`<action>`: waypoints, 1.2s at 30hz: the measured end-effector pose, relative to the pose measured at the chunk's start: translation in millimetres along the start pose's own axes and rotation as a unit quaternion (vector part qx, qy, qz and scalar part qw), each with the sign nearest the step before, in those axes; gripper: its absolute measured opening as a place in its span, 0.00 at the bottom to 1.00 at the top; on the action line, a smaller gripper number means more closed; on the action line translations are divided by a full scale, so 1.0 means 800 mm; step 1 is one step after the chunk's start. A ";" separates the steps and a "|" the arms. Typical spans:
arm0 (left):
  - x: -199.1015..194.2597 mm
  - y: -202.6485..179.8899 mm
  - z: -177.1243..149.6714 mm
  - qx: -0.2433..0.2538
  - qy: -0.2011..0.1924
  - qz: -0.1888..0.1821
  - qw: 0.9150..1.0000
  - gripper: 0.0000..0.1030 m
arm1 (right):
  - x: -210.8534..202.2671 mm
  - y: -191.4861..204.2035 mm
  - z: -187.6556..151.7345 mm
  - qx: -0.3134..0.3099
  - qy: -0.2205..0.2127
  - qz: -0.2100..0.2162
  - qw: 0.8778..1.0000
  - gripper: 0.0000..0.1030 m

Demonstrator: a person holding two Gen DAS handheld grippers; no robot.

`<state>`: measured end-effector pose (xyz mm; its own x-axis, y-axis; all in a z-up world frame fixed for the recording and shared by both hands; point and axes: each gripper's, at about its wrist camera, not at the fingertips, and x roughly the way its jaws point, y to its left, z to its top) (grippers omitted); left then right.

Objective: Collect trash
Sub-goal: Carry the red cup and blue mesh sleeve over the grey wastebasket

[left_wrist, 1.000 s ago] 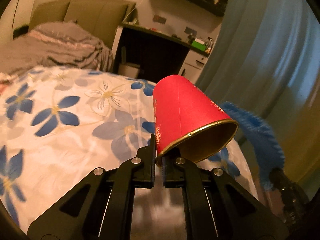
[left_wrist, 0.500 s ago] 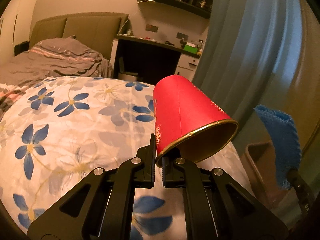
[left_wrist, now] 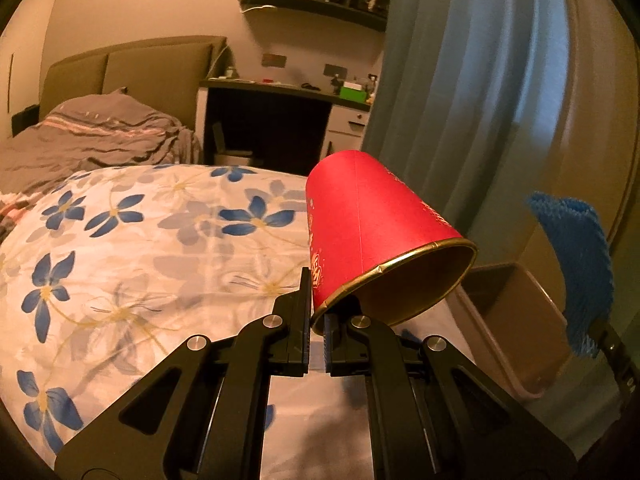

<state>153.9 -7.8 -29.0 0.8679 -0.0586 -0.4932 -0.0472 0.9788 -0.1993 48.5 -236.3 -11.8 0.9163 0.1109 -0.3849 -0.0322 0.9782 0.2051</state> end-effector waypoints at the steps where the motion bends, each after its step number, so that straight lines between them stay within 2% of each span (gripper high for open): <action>1: 0.001 -0.005 0.000 0.003 0.000 -0.002 1.000 0.04 | -0.001 -0.005 0.001 0.002 -0.002 -0.005 1.000 0.04; 17: 0.023 -0.102 0.001 0.059 0.006 -0.059 0.996 0.04 | -0.004 -0.051 0.009 0.023 -0.022 -0.043 0.999 0.04; 27: 0.049 -0.184 -0.007 0.105 0.013 -0.113 0.988 0.04 | 0.004 -0.077 0.012 0.030 -0.020 -0.065 0.997 0.04; 36: 0.074 -0.227 -0.019 0.125 0.026 -0.132 0.983 0.04 | 0.015 -0.091 0.017 0.036 -0.016 -0.079 0.996 0.04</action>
<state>206.7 -191.7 -34.7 0.8065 -0.3208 -0.4966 0.3055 0.9453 -0.1145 66.9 -308.3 -19.1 0.9199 -0.0494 -0.3891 0.1407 0.9676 0.2097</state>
